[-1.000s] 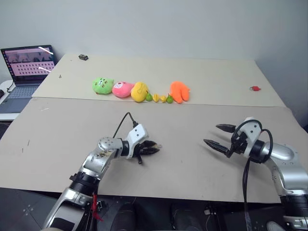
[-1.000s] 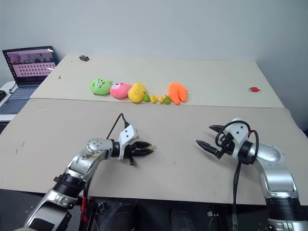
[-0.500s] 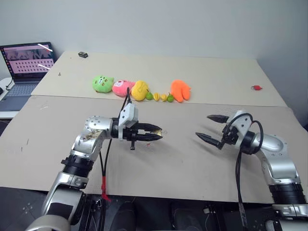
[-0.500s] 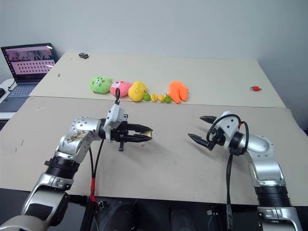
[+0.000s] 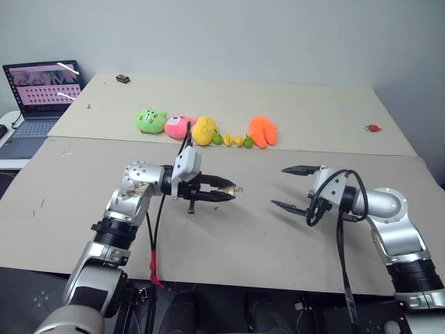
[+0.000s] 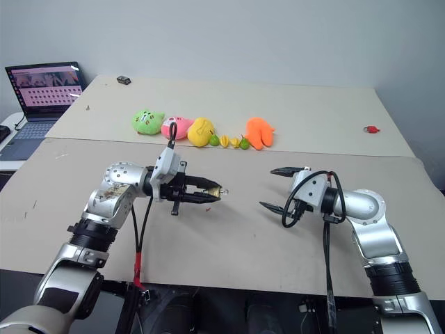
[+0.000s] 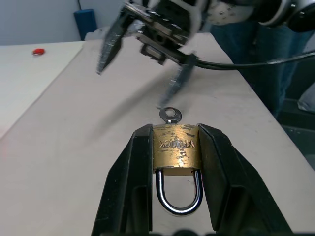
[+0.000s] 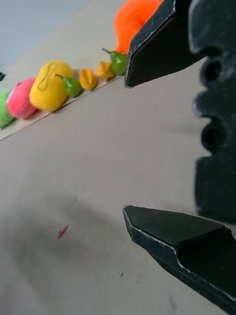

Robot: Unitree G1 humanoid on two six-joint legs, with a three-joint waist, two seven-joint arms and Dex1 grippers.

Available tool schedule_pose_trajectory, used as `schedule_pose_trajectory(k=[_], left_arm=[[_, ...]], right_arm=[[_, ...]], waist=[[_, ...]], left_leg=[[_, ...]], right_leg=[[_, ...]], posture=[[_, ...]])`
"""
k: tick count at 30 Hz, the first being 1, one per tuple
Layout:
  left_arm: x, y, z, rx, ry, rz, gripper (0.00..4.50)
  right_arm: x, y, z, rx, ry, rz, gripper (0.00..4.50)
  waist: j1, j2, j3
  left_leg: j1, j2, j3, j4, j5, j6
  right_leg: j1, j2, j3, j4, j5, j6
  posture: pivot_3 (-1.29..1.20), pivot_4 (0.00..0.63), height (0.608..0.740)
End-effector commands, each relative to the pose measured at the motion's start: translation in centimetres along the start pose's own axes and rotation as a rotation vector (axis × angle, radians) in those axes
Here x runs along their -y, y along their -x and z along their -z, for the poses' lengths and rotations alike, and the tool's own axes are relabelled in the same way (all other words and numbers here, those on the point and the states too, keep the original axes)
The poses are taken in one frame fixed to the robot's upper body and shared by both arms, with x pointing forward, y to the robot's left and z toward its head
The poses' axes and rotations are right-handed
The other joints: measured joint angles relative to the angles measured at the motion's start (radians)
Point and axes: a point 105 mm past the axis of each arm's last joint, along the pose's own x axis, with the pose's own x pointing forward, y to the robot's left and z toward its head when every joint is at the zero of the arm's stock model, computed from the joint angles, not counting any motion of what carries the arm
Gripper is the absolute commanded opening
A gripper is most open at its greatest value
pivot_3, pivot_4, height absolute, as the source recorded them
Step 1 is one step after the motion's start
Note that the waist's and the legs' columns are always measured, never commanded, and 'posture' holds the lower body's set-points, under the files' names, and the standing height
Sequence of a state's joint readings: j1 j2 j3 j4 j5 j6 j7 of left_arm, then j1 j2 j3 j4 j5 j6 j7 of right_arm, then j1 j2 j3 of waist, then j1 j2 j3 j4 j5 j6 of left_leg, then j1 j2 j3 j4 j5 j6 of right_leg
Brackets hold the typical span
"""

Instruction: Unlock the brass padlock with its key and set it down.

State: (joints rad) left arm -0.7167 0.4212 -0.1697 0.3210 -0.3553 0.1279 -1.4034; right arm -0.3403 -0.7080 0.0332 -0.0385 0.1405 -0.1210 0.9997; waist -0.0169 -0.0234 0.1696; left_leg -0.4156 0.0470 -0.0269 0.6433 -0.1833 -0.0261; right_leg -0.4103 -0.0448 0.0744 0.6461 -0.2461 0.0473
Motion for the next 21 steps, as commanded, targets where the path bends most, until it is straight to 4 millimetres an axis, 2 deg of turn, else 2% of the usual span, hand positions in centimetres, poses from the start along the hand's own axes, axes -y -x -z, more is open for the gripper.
schedule_pose_trajectory(k=[1, 4, 10, 16, 20, 21], left_arm=[[-1.0, -0.5, -1.2, 0.042, -0.014, -0.017, 0.83], [-1.3, -1.3, -1.6, 0.076, 0.013, -0.013, 0.83], [-1.2, -2.2, -2.1, 0.106, 0.048, 0.007, 0.83], [-0.9, -2.4, -1.9, 0.099, 0.064, 0.029, 0.83], [-0.9, -2.1, -1.9, 0.089, 0.074, 0.033, 0.83], [-1.0, -2.0, -1.9, 0.088, 0.079, 0.031, 0.83]], right_arm=[[0.9, -0.4, -3.5, 0.092, 0.093, 0.006, 4.5], [0.5, -0.9, -4.5, 0.119, 0.122, -0.017, 4.5], [0.5, -1.8, -5.2, 0.146, 0.151, 0.007, 4.5], [1.7, -2.0, -5.4, 0.148, 0.229, 0.079, 4.5], [3.0, -1.5, -5.7, 0.145, 0.315, 0.147, 4.5], [3.2, -1.4, -5.8, 0.152, 0.315, 0.155, 3.98]], waist=[[0.0, 0.0, 0.0], [-0.001, 0.0, 0.0], [-0.001, 0.0, 0.0], [-0.002, -0.001, 0.0], [-0.001, -0.001, 0.001], [-0.001, -0.001, 0.001]], left_leg=[[0.0, 0.0, 0.0, 0.0, 0.0, 0.0], [-0.001, 0.0, 0.0, 0.0, 0.0, 0.0], [-0.001, 0.0, 0.0, 0.0, 0.0, 0.0], [-0.001, 0.0, 0.0, 0.0, 0.0, 0.0], [-0.001, 0.0, 0.0, 0.0, 0.0, 0.0], [-0.001, 0.0, 0.0, 0.0, 0.0, 0.0]], right_leg=[[0.0, 0.0, 0.0, 0.0, 0.0, 0.0], [-0.001, 0.0, 0.0, 0.0, 0.0, 0.0], [-0.001, 0.0, 0.0, 0.0, 0.0, 0.0], [-0.002, 0.0, 0.0, 0.001, 0.0, 0.0], [-0.002, 0.0, 0.0, 0.001, 0.0, 0.0], [-0.002, 0.0, 0.0, 0.001, 0.0, 0.0]], posture=[[0.0, 0.15, 0.717], [0.0, 0.15, 0.717], [0.0, 0.15, 0.717], [0.0, 0.15, 0.717], [0.0, 0.15, 0.717], [0.0, 0.15, 0.717]])
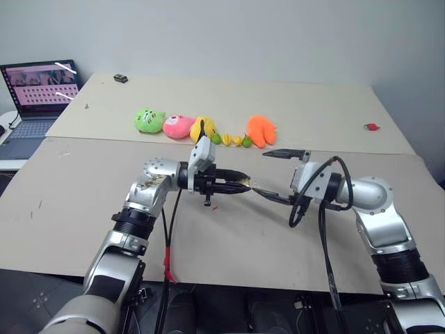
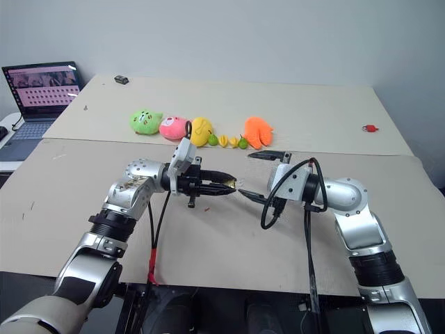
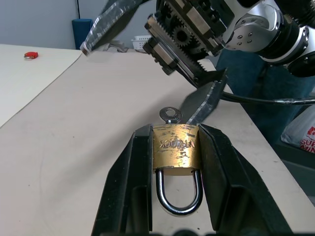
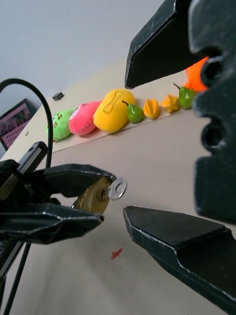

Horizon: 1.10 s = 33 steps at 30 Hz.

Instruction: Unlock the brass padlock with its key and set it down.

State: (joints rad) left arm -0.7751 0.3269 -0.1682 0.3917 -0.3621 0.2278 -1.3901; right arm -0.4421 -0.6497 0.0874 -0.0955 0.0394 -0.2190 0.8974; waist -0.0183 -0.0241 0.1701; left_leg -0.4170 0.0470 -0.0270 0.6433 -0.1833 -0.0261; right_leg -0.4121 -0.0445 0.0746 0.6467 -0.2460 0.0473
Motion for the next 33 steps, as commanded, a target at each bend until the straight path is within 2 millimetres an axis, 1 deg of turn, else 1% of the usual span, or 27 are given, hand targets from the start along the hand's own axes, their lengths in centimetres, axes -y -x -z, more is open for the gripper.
schedule_pose_trajectory(k=[1, 2, 3, 5, 8, 10, 13, 15, 17, 19, 22, 24, 26, 30, 33], left_arm=[[-0.1, 0.4, -1.6, 0.024, -0.03, 0.009, 0.83], [-0.2, 0.4, -1.6, 0.023, -0.009, 0.009, 0.83], [-0.3, 0.5, -1.8, 0.028, 0.024, 0.01, 0.83], [-0.8, 0.8, -2.4, 0.057, 0.128, 0.0, 0.83], [-1.5, 1.1, -2.9, 0.066, 0.239, -0.004, 0.83], [-2.2, 1.3, -3.4, 0.081, 0.277, -0.025, 0.83], [-2.8, 1.5, -4.9, 0.119, 0.325, -0.025, 0.83], [-2.7, 1.6, -5.6, 0.127, 0.344, -0.009, 0.83], [-2.7, 1.6, -5.8, 0.124, 0.353, -0.003, 0.83], [-2.5, 1.6, -5.7, 0.114, 0.357, 0.005, 0.83], [-2.1, 1.5, -5.5, 0.103, 0.362, 0.022, 0.83], [-1.8, 1.4, -5.3, 0.095, 0.364, 0.034, 0.83], [-1.6, 1.4, -5.1, 0.084, 0.361, 0.042, 0.83], [-1.0, 1.9, -3.5, 0.029, 0.361, 0.041, 0.83], [-0.9, 2.0, -3.1, 0.026, 0.367, 0.04, 0.83]], right_arm=[[2.2, 0.6, -1.3, 0.039, 0.089, 0.087, 3.78], [2.2, 0.6, -1.3, 0.04, 0.094, 0.086, 3.27], [2.0, 0.6, -1.3, 0.041, 0.093, 0.077, 3.05], [1.5, 0.4, -1.3, 0.042, 0.119, 0.06, 2.41], [0.7, 0.0, -1.6, 0.059, 0.167, 0.028, 2.41], [-0.1, -0.4, -2.3, 0.093, 0.193, 0.001, 2.41], [-1.2, -0.5, -1.9, 0.088, 0.305, -0.034, 2.41], [-1.2, -0.5, -1.4, 0.084, 0.36, -0.031, 2.41], [-0.2, -0.6, -1.7, 0.1, 0.393, 0.01, 2.41], [0.7, -0.7, -2.1, 0.119, 0.403, 0.047, 2.41], [1.2, -0.8, -1.9, 0.114, 0.392, 0.047, 2.41], [1.6, -0.6, -1.5, 0.095, 0.42, 0.042, 2.41], [1.8, -0.5, -1.2, 0.086, 0.443, 0.041, 2.41], [1.2, -0.3, -1.2, 0.099, 0.458, 0.018, 2.41], [1.4, -0.3, -1.3, 0.102, 0.469, 0.033, 2.41]], waist=[[0.0, 0.0, 0.0], [0.0, 0.0, 0.0], [0.0, 0.0, 0.0], [0.0, 0.0, 0.0], [-0.002, -0.001, 0.001], [-0.003, -0.001, 0.001], [-0.004, -0.001, 0.001], [-0.005, -0.001, 0.001], [-0.006, -0.001, 0.001], [-0.009, -0.001, 0.001], [-0.015, -0.001, 0.001], [-0.019, -0.001, 0.001], [-0.019, -0.002, 0.002], [-0.022, -0.001, 0.002], [-0.025, -0.002, 0.002]], left_leg=[[0.0, 0.0, 0.0, 0.0, 0.0, 0.0], [0.0, 0.0, 0.0, 0.0, 0.0, 0.0], [0.0, 0.0, 0.0, 0.0, 0.0, 0.0], [0.0, 0.0, 0.0, 0.0, 0.0, 0.0], [0.0, 0.0, 0.0, 0.0, 0.0, 0.0], [0.0, 0.0, 0.0, 0.0, 0.0, 0.0], [-0.001, 0.0, 0.0, 0.0, 0.0, 0.0], [-0.005, 0.0, 0.0, 0.0, 0.0, 0.0], [-0.007, 0.0, 0.0, 0.0, 0.001, -0.001], [-0.007, 0.0, 0.0, 0.0, 0.001, -0.001], [-0.007, 0.0, 0.0, 0.0, 0.001, -0.001], [-0.007, 0.0, -0.001, 0.0, 0.001, -0.001], [-0.007, 0.0, -0.001, 0.0, 0.001, -0.001], [-0.007, 0.0, 0.0, 0.0, 0.001, -0.001], [-0.007, 0.0, -0.001, 0.0, 0.001, -0.001]], right_leg=[[0.0, 0.0, 0.0, 0.0, 0.0, 0.0], [0.0, 0.0, 0.0, 0.0, 0.0, 0.0], [0.0, 0.0, 0.0, 0.0, 0.0, 0.0], [0.0, 0.0, 0.0, 0.0, 0.0, 0.0], [-0.001, 0.0, 0.0, 0.001, 0.0, 0.0], [-0.001, 0.0, 0.0, 0.001, 0.0, 0.0], [-0.001, 0.0, 0.0, 0.001, 0.0, 0.0], [-0.005, 0.0, 0.0, 0.001, 0.0, 0.0], [-0.009, 0.0, 0.0, 0.002, 0.0, 0.0], [-0.009, 0.0, 0.0, 0.002, 0.001, 0.0], [-0.009, 0.0, 0.0, 0.002, 0.001, 0.0], [-0.009, 0.0, 0.0, 0.002, 0.001, 0.0], [-0.008, 0.0, 0.0, 0.002, 0.001, 0.0], [-0.009, 0.0, 0.001, 0.002, 0.001, 0.0], [-0.009, 0.0, 0.001, 0.003, 0.001, 0.0]], posture=[[0.0, 0.15, 0.717], [0.0, 0.15, 0.717], [0.0, 0.15, 0.717], [0.0, 0.15, 0.717], [0.0, 0.15, 0.717], [0.0, 0.15, 0.717], [0.0, 0.15, 0.717], [0.0, 0.15, 0.717], [0.0, 0.15, 0.717], [0.0, 0.15, 0.717], [0.0, 0.15, 0.717], [0.0, 0.15, 0.717], [0.0, 0.15, 0.717], [0.0, 0.15, 0.717], [0.0, 0.15, 0.717]])
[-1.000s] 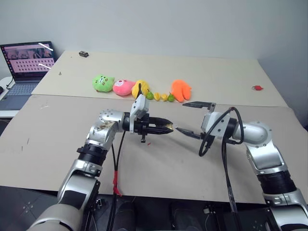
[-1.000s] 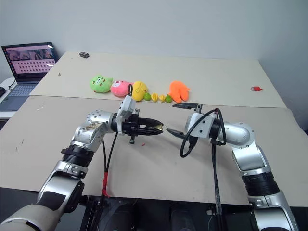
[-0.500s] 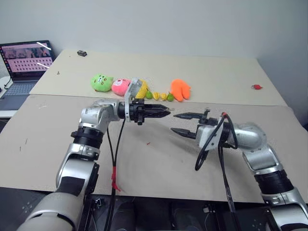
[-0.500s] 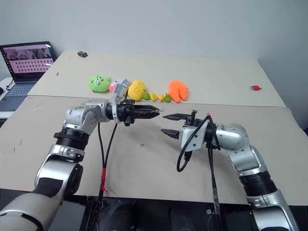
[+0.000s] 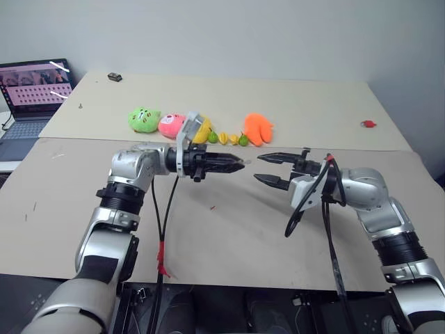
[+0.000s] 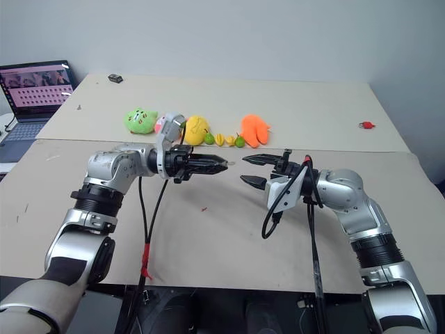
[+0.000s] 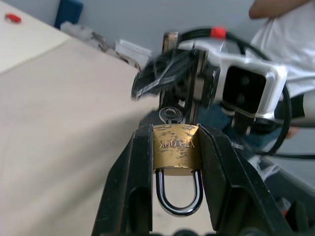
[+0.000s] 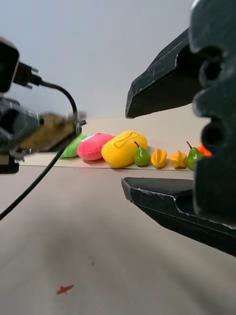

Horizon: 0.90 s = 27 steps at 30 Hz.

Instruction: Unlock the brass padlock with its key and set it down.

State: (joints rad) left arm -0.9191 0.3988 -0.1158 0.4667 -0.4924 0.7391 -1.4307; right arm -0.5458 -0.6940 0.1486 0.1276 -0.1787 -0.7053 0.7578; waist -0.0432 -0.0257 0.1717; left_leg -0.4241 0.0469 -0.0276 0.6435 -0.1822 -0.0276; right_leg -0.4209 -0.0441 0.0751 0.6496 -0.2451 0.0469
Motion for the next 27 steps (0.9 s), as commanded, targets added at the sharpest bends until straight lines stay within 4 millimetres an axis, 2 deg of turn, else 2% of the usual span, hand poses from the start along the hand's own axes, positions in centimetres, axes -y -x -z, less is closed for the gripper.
schedule_pose_trajectory(k=[1, 7, 16, 27], left_arm=[[0.7, 0.0, -0.7, -0.008, -0.059, 0.022, 0.83], [0.8, 0.0, -0.4, -0.008, -0.051, 0.018, 0.83], [0.8, -0.1, -0.3, 0.002, -0.043, 0.015, 0.83], [1.1, -0.5, -0.5, 0.019, -0.033, 0.03, 0.83]], right_arm=[[1.6, 0.1, -0.7, 0.027, 0.06, 0.053, 2.41], [2.0, -0.4, -1.8, 0.072, 0.053, 0.076, 2.41], [1.3, -1.4, -3.8, 0.139, 0.017, 0.061, 2.41], [1.5, -1.4, -3.0, 0.12, 0.04, 0.057, 2.41]], waist=[[0.0, 0.0, 0.0], [0.0, 0.0, 0.0], [0.0, 0.0, 0.0], [0.001, 0.0, 0.0]], left_leg=[[0.0, 0.0, 0.0, 0.0, 0.0, 0.0], [0.0, 0.0, 0.0, 0.0, 0.0, 0.0], [0.0, 0.0, 0.0, 0.0, 0.0, 0.0], [0.0, 0.0, 0.0, 0.0, 0.0, 0.0]], right_leg=[[0.0, 0.0, 0.0, 0.0, 0.0, 0.0], [0.0, 0.0, 0.0, 0.0, 0.0, 0.0], [0.0, 0.0, 0.0, 0.0, 0.0, 0.0], [0.0, 0.0, 0.0, 0.0, 0.0, 0.0]], posture=[[0.0, 0.15, 0.717], [0.0, 0.15, 0.717], [0.0, 0.15, 0.717], [0.0, 0.15, 0.717]])
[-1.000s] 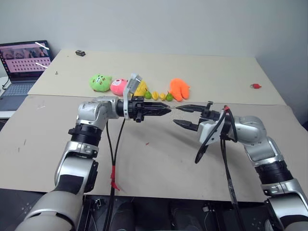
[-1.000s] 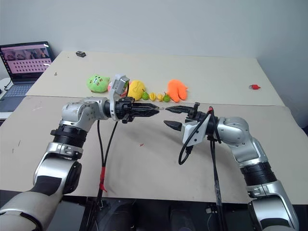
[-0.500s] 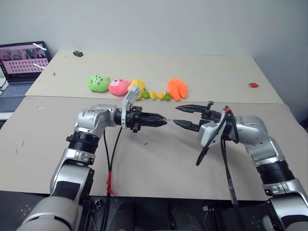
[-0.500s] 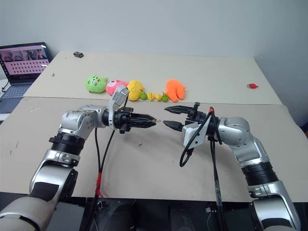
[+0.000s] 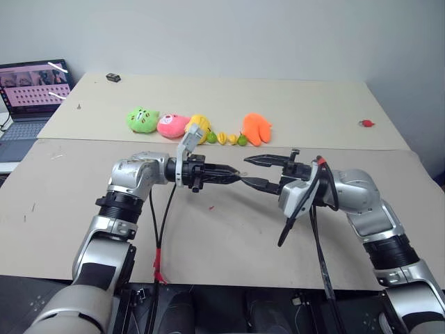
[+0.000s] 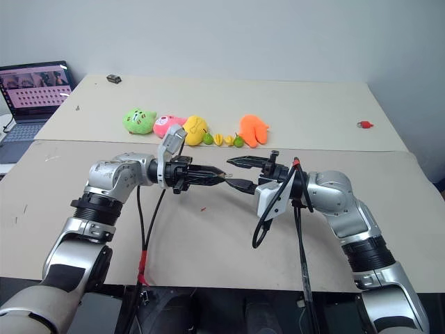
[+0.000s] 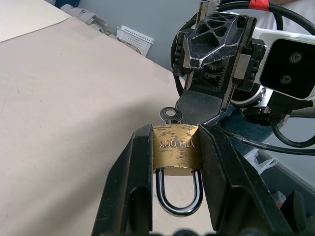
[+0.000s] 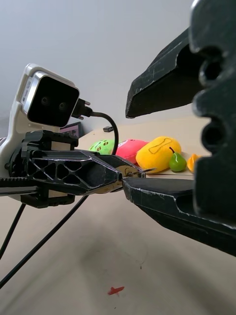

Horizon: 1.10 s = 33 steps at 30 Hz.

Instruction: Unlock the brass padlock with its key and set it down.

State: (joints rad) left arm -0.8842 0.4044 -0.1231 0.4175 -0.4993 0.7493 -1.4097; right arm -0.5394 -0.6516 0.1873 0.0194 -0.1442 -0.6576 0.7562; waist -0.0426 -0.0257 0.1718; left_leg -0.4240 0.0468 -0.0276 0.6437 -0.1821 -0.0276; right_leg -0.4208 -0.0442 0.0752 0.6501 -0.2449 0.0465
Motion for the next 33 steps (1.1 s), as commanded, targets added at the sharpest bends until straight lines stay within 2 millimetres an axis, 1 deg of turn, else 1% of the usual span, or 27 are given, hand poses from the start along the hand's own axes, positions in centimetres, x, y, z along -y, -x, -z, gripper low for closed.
schedule_pose_trajectory(k=[1, 8, 13, 21, 26, 33], left_arm=[[0.9, -0.4, -1.3, 0.033, -0.032, 0.04, 0.83], [1.0, -0.5, -1.6, 0.046, -0.025, 0.037, 0.83], [1.0, -0.4, -1.6, 0.044, -0.022, 0.032, 0.83], [0.9, -0.6, -1.6, 0.045, -0.017, 0.038, 0.83], [0.9, -0.7, -1.7, 0.051, -0.017, 0.042, 0.83], [0.9, -0.7, -1.7, 0.053, -0.014, 0.042, 0.83]], right_arm=[[1.2, 0.0, -0.2, 0.016, 0.052, 0.025, 2.41], [0.9, 0.5, 0.6, -0.006, 0.056, 0.011, 2.41], [1.8, 1.3, 1.1, -0.027, 0.065, 0.027, 2.41], [2.4, 1.1, 0.9, -0.019, 0.064, 0.047, 2.41], [2.4, 1.0, 0.6, -0.011, 0.062, 0.046, 2.41], [2.4, 0.7, 0.1, 0.008, 0.061, 0.041, 2.41]], waist=[[0.0, 0.0, 0.0], [0.0, 0.0, 0.0], [0.0, 0.0, 0.0], [0.0, 0.0, 0.0], [0.0, 0.0, 0.0], [0.0, 0.0, 0.0]], left_leg=[[0.0, 0.0, 0.0, 0.0, 0.0, 0.0], [0.0, 0.0, 0.0, 0.0, 0.0, 0.0], [0.0, 0.0, 0.0, 0.0, 0.0, 0.0], [0.0, 0.0, 0.0, 0.0, 0.0, 0.0], [0.0, 0.0, 0.0, 0.0, 0.0, 0.0], [0.0, 0.0, 0.0, 0.0, 0.0, 0.0]], right_leg=[[0.0, 0.0, 0.0, 0.0, 0.0, 0.0], [0.0, 0.0, 0.0, 0.0, 0.0, 0.0], [0.0, 0.0, 0.0, 0.0, 0.001, -0.002], [0.0, 0.0, 0.0, 0.0, 0.001, -0.002], [0.0, 0.0, 0.0, 0.0, 0.003, -0.005], [0.0, 0.0, 0.0, 0.0, 0.003, -0.005]], posture=[[0.0, 0.15, 0.717], [0.0, 0.15, 0.717], [0.0, 0.15, 0.717], [0.0, 0.15, 0.717], [0.0, 0.15, 0.717], [0.0, 0.15, 0.717]])
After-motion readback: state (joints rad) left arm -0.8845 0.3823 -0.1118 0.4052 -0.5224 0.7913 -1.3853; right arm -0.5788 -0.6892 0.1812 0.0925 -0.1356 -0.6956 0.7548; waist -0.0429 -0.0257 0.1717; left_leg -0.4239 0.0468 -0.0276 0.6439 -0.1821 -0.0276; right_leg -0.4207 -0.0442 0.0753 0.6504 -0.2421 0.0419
